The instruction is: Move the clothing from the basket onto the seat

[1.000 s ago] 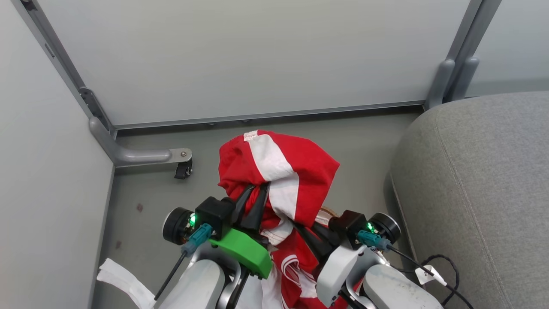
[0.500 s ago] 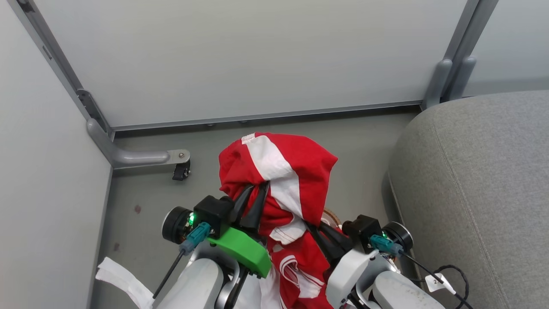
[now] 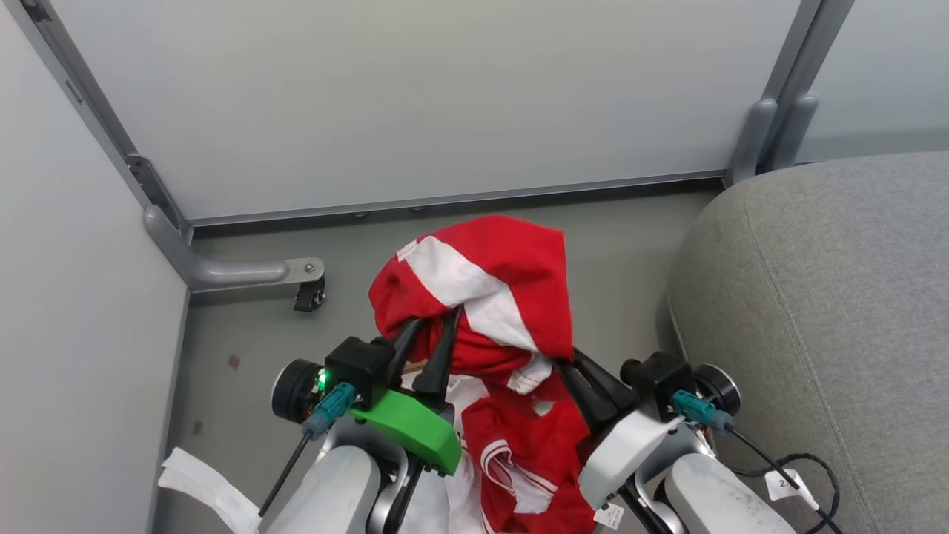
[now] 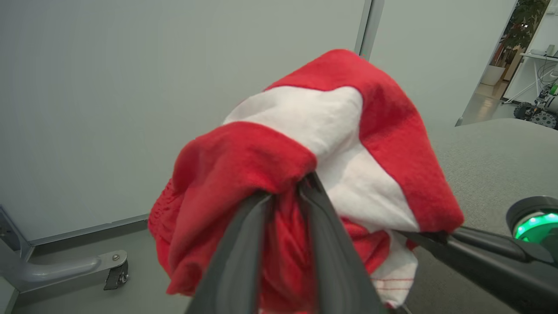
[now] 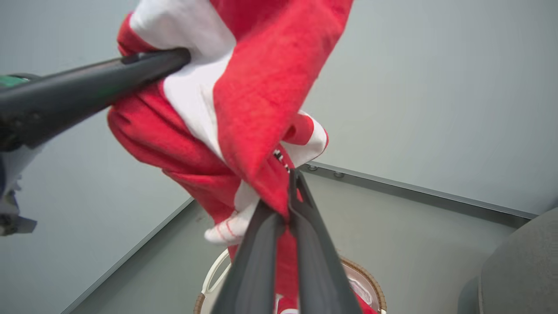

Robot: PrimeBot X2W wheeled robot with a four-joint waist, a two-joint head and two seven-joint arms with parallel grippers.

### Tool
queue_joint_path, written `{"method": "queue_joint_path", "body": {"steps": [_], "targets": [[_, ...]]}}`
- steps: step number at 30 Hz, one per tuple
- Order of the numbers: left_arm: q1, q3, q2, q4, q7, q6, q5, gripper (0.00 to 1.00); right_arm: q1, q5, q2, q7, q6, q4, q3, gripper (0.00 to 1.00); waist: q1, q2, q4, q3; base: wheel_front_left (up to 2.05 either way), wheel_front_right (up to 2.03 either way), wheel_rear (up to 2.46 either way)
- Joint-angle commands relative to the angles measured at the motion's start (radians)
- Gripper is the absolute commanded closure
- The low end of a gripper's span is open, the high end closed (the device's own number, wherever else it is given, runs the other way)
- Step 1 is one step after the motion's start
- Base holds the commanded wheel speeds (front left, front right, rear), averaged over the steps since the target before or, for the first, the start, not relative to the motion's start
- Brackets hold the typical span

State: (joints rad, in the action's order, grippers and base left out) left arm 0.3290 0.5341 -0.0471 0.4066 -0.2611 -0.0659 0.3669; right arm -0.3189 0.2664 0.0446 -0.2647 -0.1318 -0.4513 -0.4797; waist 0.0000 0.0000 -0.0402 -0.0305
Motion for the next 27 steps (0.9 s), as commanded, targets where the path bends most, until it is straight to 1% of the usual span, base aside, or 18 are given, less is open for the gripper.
{"method": "queue_joint_path", "body": {"steps": [1,6,9,18,27], "targets": [[-0.011,-0.012,-0.007,0.003,-0.006,0.009,-0.008,0.0,0.027,-0.013,0.011,0.0,0.002,0.025,0.018,1.0,0.0,0.0,0.007,0.0,0.0,0.0,0.0],[-0.029,-0.03,-0.006,0.026,-0.005,0.005,-0.038,0.0,0.052,-0.034,0.009,0.0,0.002,0.128,0.062,1.0,0.0,0.0,0.047,0.003,0.0,0.0,0.0],[-0.045,-0.049,-0.006,0.039,-0.005,-0.002,-0.053,0.0,0.068,-0.039,0.009,0.0,0.002,0.184,0.093,1.0,0.0,0.0,0.088,0.001,0.0,0.0,0.0],[-0.075,-0.098,-0.006,0.032,-0.005,-0.023,-0.094,0.0,0.104,-0.045,0.008,-0.001,0.002,0.292,0.175,1.0,0.0,0.0,0.255,-0.015,0.0,0.0,0.0],[-0.078,-0.114,-0.006,0.009,-0.005,-0.038,-0.103,0.0,0.106,-0.044,0.008,-0.001,0.002,0.356,0.214,1.0,0.0,0.0,0.43,-0.041,0.0,0.0,0.0]]}}
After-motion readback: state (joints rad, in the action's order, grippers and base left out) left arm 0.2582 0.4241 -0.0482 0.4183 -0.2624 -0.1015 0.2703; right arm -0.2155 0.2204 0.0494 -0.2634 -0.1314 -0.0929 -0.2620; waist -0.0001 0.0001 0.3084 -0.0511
